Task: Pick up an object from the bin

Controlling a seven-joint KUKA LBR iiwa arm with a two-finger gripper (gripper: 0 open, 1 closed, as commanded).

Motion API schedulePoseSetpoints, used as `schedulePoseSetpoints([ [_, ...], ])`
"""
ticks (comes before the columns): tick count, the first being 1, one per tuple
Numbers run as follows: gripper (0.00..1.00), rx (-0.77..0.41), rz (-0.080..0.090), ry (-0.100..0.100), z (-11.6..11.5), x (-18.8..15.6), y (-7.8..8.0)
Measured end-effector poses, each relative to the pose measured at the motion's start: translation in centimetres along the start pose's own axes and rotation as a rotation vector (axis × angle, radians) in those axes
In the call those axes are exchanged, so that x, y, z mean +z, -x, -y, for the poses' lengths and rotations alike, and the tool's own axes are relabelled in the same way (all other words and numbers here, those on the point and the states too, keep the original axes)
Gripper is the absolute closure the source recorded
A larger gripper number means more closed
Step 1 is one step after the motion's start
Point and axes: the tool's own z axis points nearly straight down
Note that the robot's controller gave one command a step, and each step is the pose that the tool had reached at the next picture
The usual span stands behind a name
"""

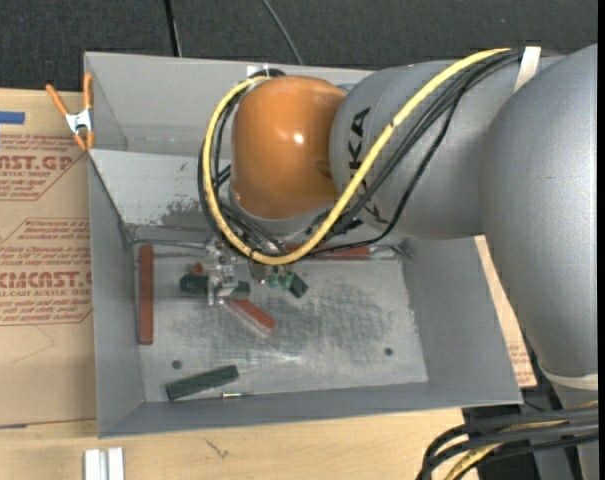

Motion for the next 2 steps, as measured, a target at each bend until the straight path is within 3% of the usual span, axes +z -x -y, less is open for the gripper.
schedulePoseSetpoints([
  [1,1.0,0.0,0.0,0.0,0.0,0.0,0.0],
  [2,1.0,0.018,0.0,0.0,-0.7,-2.4,-0.8],
])
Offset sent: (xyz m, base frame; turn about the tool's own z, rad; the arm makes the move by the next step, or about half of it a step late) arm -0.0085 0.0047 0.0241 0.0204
